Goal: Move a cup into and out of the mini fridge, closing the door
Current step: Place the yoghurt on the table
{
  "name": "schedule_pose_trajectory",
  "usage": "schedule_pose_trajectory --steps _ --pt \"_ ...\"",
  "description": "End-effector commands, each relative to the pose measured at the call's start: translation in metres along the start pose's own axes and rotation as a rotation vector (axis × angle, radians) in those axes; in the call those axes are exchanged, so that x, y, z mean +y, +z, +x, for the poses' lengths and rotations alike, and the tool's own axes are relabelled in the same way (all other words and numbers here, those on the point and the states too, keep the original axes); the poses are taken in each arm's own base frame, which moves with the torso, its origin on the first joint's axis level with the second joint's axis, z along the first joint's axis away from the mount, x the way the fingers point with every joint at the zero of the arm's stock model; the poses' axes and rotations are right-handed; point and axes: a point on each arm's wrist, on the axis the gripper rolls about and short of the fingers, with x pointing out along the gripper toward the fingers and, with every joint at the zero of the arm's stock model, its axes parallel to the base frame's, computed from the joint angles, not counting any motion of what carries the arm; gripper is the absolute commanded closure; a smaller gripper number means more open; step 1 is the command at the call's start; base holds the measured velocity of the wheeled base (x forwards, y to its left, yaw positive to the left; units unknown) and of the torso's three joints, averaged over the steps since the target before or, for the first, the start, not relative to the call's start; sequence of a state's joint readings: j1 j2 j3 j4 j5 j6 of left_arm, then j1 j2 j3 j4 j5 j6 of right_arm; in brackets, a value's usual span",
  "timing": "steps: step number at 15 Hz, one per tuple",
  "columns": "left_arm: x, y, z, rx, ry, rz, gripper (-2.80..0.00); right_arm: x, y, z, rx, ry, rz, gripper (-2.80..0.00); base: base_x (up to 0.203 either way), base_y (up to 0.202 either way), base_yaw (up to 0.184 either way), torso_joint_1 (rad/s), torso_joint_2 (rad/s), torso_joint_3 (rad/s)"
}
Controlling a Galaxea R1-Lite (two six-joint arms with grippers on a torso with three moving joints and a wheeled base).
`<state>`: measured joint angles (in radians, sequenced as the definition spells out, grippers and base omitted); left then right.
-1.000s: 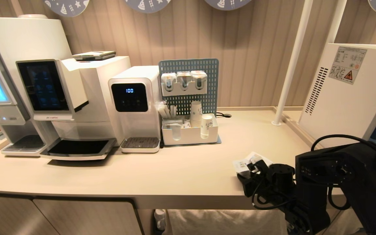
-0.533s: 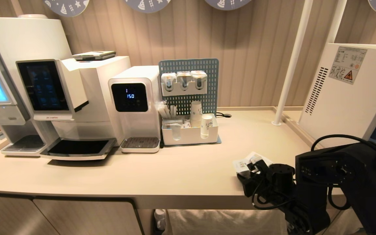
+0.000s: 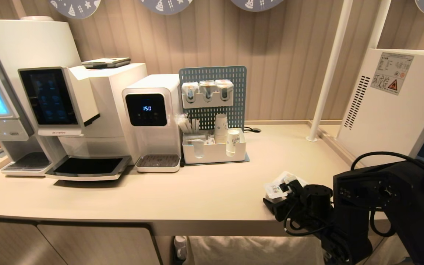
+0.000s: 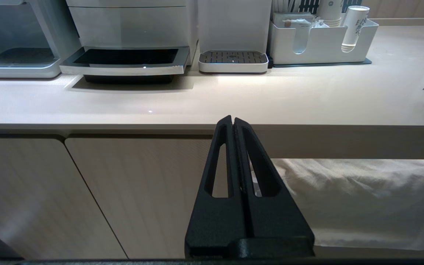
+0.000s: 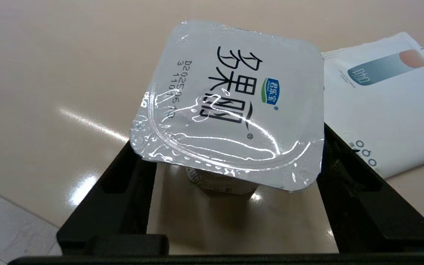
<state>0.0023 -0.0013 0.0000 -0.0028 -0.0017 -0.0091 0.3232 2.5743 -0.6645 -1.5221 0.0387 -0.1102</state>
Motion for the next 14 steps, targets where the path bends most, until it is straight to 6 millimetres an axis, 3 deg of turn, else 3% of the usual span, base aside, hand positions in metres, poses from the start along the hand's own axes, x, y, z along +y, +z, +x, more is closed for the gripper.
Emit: schedule_pose_trajectory --steps 1,3,4,8,12,14 --pt "0.000 -0.001 0.000 0.004 0.001 0.000 0.00 0.000 -0.001 -0.002 0.003 -0.006 -0.008 -2.80 0.000 0.000 0.000 0.000 0.00 0.000" --pt "0.000 -0.001 0.000 0.004 0.001 0.000 0.00 -0.003 0.000 -0.015 0.029 -0.013 -0.004 -2.80 0.000 0.000 0.000 0.000 0.00 0.000" --pt "0.000 -0.001 0.000 0.004 0.001 0.000 0.00 -0.006 0.010 -0.026 0.017 -0.016 0.003 -2.80 0.000 0.000 0.000 0.000 0.00 0.000" --pt "0.000 -0.001 0.000 0.004 0.001 0.000 0.00 -0.007 0.027 -0.088 0.056 0.004 0.030 -2.80 0.000 0.000 0.000 0.000 0.00 0.000" --pt "0.000 -0.001 0.000 0.004 -0.001 0.000 0.00 -0.008 0.067 -0.161 -0.066 -0.016 0.086 -2.80 0.000 0.000 0.000 0.000 0.00 0.000" --pt "0.000 -0.001 0.000 0.004 0.001 0.000 0.00 -0.010 0.085 -0.198 -0.169 -0.097 0.102 0.00 0.000 0.000 0.000 0.000 0.00 0.000"
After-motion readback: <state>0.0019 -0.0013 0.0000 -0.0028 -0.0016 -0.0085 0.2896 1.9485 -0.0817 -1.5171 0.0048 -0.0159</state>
